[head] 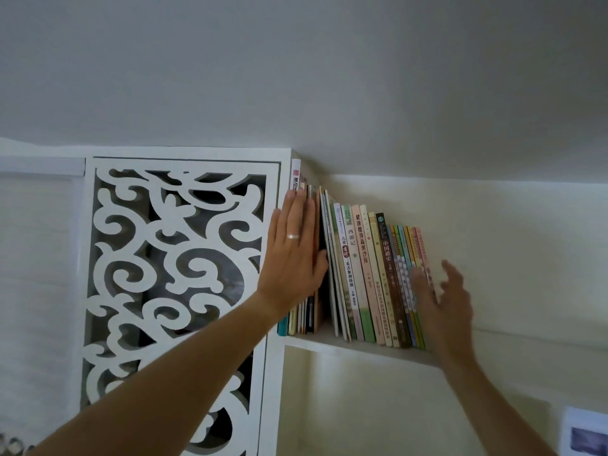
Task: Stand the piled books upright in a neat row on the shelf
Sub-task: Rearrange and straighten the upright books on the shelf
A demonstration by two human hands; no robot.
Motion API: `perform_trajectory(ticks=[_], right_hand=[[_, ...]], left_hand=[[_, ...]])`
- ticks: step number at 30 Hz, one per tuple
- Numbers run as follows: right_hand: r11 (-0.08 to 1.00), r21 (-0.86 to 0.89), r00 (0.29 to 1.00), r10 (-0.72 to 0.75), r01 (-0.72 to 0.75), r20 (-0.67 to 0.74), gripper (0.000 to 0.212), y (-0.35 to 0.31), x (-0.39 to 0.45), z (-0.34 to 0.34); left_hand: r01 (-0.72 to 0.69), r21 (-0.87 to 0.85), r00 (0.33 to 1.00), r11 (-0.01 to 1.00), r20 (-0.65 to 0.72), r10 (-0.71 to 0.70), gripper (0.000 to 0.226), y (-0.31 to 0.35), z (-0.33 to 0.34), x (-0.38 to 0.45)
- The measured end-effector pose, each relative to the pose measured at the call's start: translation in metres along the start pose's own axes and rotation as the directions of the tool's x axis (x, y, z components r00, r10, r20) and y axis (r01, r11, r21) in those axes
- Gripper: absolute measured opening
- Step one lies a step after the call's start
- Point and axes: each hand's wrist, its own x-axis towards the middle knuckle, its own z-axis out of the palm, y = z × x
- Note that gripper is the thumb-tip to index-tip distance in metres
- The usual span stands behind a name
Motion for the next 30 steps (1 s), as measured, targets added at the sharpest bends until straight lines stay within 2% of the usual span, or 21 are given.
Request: perform_trajectory(ticks=[1,3,5,12,15,20,23,26,30], right_hand=[[0.998,-0.039,0.988,0.059,-0.054,0.144,0.101,0.005,0.003,-0.015],[0.984,-0.145,0.902,0.155,-0.105,0.403,0.097,0.009,0.003,-0.03],[0.975,-0.214,0.853,0.163,-0.062,0.496,0.1,0.01,0.005,-0.031],[0.987,-0.147,0.863,0.126,-0.061,0.49,0.104,-0.001,0.005,-0.02],[0.995,-0.087,0.862,0.084,-0.047,0.499,0.114,-0.006,0.0,0.0],[0.999,-0.008,0.891,0.051,-0.053,0.45,0.11,0.0,-0.007,0.01],[0.998,0.035,0.884,0.033,-0.056,0.466,0.109,0.005,-0.004,0.01],[0.995,0.076,0.88,0.021,-0.065,0.474,0.108,0.007,-0.003,0.011],[0.992,0.098,0.877,0.02,-0.077,0.479,0.112,0.007,-0.001,0.012]], left_hand=[[0.005,-0.044,1.0,0.999,-0.024,-0.006,0.081,0.001,0.004,-0.006],[0.042,-0.119,0.996,0.992,-0.07,-0.05,0.085,0.005,0.01,-0.01],[0.07,-0.143,0.993,0.987,-0.085,-0.083,0.087,0.007,0.014,-0.008],[0.037,-0.212,0.99,0.977,-0.127,-0.066,0.071,0.006,0.016,-0.009],[0.056,-0.259,0.988,0.964,-0.122,-0.09,0.069,0.006,0.018,-0.011],[0.072,-0.349,0.98,0.934,-0.148,-0.131,0.051,0.006,0.013,-0.013],[0.076,-0.258,0.98,0.963,-0.16,-0.12,0.038,-0.009,0.0,-0.005],[0.151,-0.143,0.98,0.978,-0.111,-0.168,0.041,-0.022,-0.02,0.023],[0.028,0.056,1.0,0.998,-0.006,-0.028,0.045,-0.023,-0.029,0.049]])
